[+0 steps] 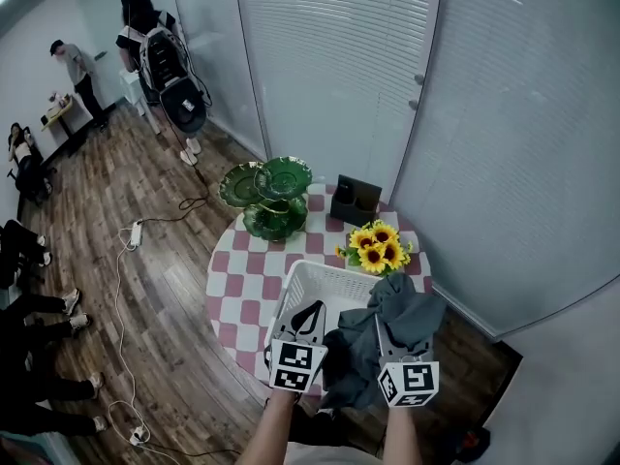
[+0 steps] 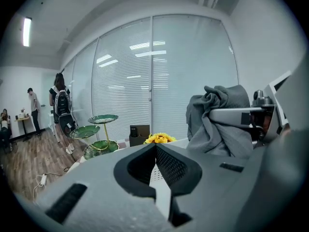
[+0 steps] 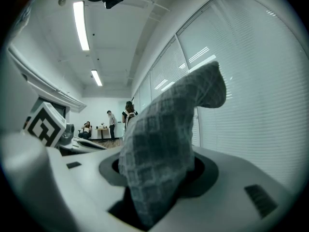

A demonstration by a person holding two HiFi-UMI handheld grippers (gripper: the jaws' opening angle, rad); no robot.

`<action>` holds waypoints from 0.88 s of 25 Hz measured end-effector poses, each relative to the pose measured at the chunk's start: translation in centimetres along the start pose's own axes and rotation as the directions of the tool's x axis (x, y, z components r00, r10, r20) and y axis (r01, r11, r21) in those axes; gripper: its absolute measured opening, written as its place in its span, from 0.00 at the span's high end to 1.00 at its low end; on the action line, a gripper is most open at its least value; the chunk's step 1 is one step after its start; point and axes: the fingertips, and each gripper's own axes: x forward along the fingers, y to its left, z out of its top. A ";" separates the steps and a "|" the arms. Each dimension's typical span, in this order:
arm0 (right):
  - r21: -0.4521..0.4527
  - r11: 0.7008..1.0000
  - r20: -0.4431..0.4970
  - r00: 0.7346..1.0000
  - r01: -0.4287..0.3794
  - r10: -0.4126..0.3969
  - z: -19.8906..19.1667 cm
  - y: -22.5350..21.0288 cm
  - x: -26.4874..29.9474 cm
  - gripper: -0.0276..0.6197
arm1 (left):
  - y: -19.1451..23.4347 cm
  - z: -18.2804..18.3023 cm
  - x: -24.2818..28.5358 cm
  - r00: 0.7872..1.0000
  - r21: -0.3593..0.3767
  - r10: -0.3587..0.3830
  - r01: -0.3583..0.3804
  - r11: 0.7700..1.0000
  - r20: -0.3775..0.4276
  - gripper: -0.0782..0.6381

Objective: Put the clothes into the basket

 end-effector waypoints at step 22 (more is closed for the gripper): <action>-0.381 0.751 -0.547 0.786 -0.540 0.288 -14.3 4.9 7.0 0.62 | 0.6 -1.3 6.5 0.996 -0.050 -0.085 0.083 0.995 -0.035 0.87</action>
